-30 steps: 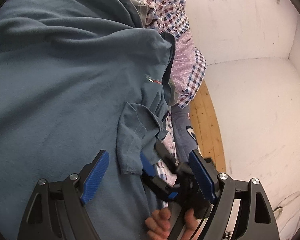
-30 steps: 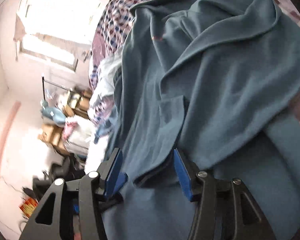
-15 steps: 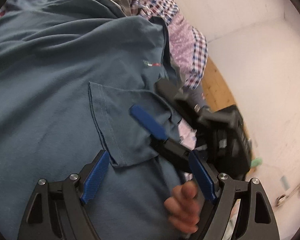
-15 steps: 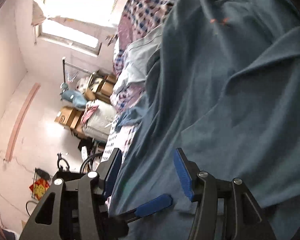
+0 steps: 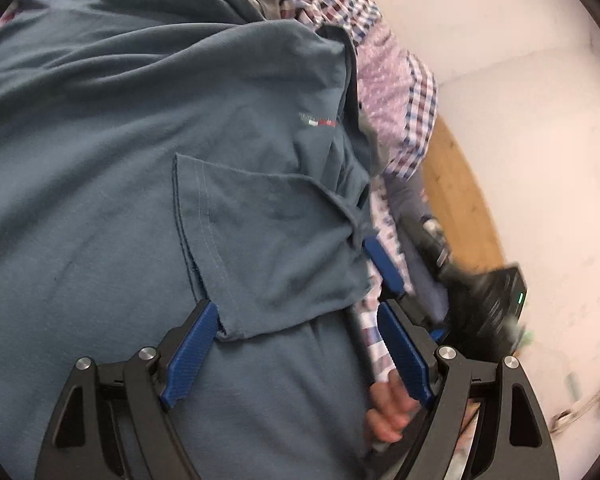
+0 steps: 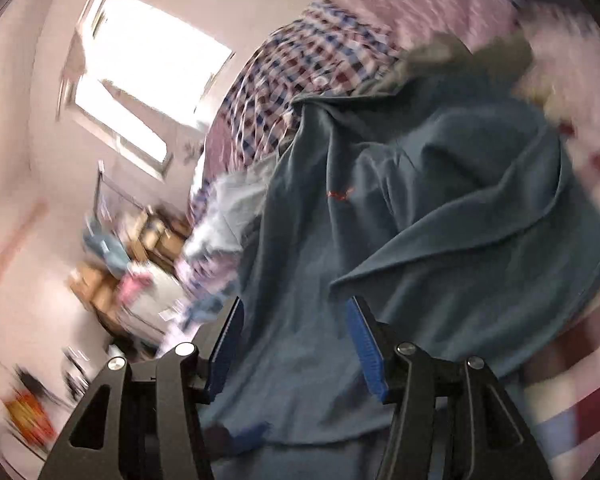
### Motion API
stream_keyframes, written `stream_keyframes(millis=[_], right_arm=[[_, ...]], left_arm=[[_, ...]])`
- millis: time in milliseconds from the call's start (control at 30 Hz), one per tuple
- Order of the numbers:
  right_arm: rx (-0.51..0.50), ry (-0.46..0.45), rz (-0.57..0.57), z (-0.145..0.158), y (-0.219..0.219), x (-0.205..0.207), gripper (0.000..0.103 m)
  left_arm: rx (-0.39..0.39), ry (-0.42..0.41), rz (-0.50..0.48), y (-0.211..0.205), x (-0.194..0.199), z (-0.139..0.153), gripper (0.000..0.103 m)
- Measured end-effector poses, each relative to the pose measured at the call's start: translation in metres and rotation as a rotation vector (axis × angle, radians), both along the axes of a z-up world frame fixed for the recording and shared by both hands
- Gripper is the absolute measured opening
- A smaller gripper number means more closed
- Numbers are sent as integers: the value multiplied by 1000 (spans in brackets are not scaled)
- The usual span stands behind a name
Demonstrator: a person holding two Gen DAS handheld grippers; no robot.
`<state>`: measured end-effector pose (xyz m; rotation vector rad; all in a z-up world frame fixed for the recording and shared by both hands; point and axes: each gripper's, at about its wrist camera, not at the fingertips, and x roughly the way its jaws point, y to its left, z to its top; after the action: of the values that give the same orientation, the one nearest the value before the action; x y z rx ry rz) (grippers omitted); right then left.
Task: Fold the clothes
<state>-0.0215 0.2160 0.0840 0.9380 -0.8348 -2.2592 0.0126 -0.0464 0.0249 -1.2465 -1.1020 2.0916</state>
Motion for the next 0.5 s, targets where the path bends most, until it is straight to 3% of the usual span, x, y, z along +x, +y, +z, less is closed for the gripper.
stream_keyframes(millis=[100,200,300,500], right_arm=[[246,111,77,19,-15,14,58],[428,232,200,27,-37,38,58],[598,324,347,18,-73,63,56],[711,330,506,-11,-111,75,47]], left_arm=[[77,-16,30,-8,-5,-3,85],[137,-31,58,-14,-11,-5,85],[161,-38,69,-19,-11,-5,85],[184,-50,83,-26,-7,-6,85]])
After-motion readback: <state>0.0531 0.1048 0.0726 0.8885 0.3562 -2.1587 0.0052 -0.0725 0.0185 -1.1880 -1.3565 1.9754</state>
